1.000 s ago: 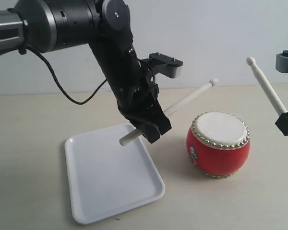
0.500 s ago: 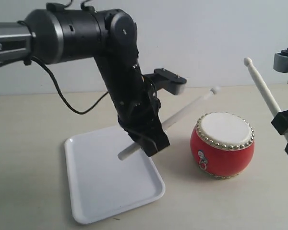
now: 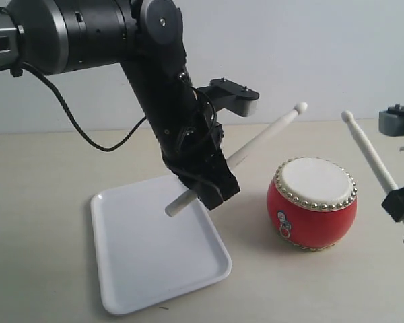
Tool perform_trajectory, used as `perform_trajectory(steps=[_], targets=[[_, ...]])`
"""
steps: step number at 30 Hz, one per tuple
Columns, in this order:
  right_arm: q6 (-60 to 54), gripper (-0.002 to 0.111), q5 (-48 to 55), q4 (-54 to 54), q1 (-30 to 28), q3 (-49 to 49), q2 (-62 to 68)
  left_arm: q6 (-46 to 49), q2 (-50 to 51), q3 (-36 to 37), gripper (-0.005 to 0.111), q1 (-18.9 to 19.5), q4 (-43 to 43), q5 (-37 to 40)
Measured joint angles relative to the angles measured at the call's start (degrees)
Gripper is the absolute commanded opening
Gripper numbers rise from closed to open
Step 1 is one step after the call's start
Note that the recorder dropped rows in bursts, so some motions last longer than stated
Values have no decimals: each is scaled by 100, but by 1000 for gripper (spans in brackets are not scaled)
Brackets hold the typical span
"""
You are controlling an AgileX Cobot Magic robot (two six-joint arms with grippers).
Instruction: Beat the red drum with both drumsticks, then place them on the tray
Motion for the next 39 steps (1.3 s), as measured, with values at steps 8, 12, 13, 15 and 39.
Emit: perform_trajectory(steps=[8,12,13,15,39], targets=[[0,0,10,0,0,-236,-226,0,850,0,0,-397,0,0],[0,0,10,0,0,-236,-226,-59,1301,0,0,-407,0,-17],[0,0,10,0,0,-236,-235,-72,1299,0,0,-407,0,-32],[0,0,10,0,0,-236,-239,-95,1200,0,0,-395,10,-32],[-340,0,-16,1298,1112,-590,1136,18,-2431,4088,0,1947,-1806,-2053]])
